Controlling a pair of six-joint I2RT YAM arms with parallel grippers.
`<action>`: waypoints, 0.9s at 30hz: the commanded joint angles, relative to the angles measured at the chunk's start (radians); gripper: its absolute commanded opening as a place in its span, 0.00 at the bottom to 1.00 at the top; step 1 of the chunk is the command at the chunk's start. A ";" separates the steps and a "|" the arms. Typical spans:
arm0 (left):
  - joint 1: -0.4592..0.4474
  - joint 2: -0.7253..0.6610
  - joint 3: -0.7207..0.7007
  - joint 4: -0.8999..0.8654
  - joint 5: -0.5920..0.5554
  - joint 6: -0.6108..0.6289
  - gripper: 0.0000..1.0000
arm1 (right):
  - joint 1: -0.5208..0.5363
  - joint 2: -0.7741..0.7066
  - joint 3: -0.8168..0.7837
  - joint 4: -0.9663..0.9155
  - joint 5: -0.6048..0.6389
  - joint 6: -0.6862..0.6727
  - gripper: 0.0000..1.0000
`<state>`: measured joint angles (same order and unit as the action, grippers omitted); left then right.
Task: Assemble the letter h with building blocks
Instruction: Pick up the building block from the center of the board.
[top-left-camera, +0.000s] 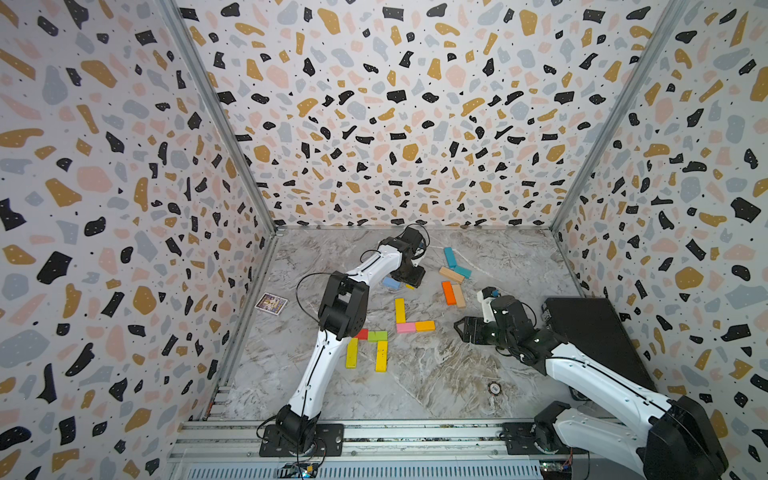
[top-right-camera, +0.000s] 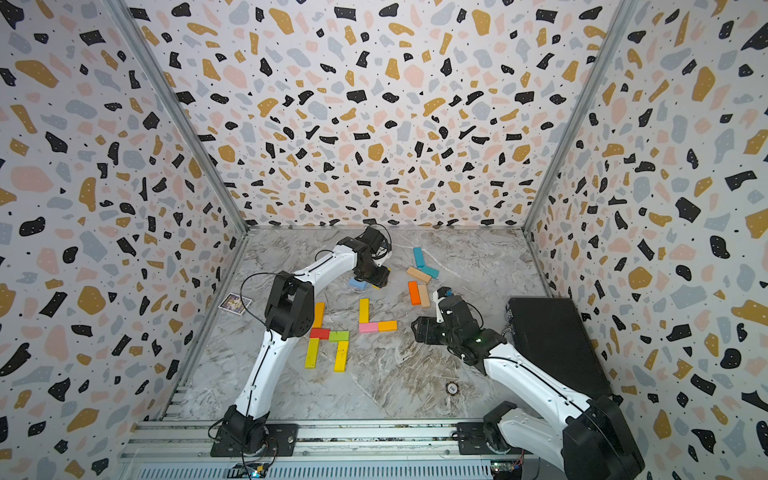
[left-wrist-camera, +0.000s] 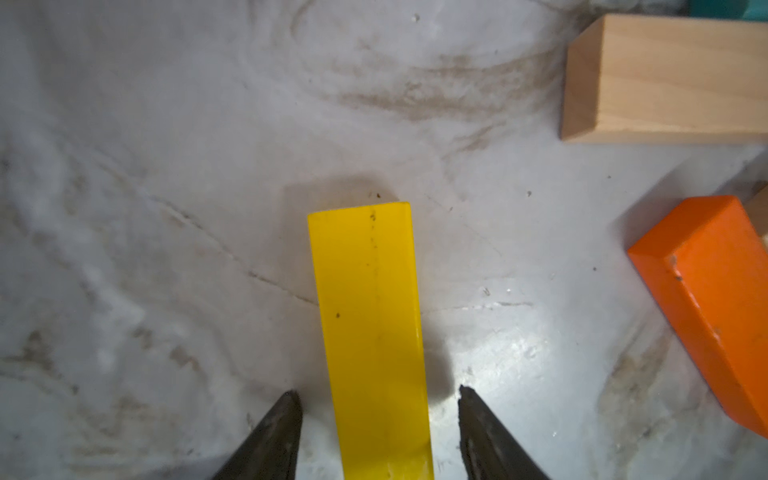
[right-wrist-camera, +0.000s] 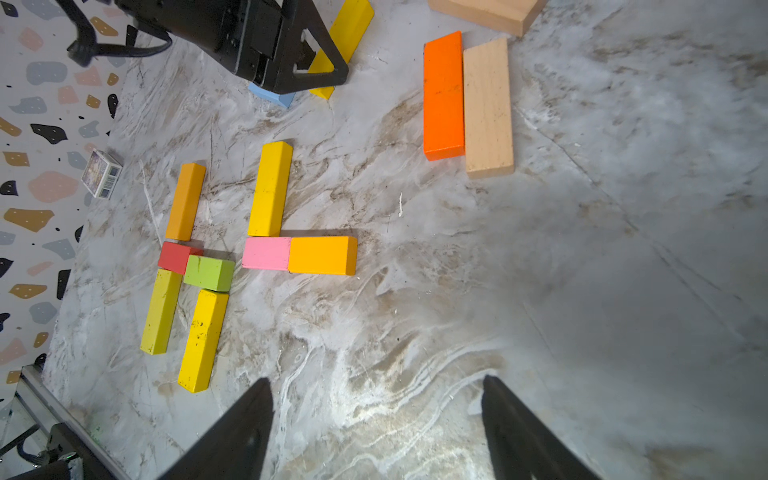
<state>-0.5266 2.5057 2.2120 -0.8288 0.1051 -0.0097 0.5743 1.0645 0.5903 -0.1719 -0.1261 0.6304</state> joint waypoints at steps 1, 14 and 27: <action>-0.009 0.037 0.068 -0.063 -0.052 0.027 0.55 | 0.004 -0.029 0.014 -0.017 0.010 0.000 0.80; -0.049 0.028 0.074 -0.025 -0.194 0.033 0.20 | 0.004 -0.065 0.009 -0.038 0.055 0.005 0.80; -0.110 -0.650 -0.605 0.303 -0.255 -0.352 0.10 | 0.002 -0.109 -0.009 -0.050 0.113 0.008 0.81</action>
<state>-0.5922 1.9915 1.7233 -0.6273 -0.1089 -0.2222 0.5743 0.9733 0.5896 -0.2111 -0.0330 0.6304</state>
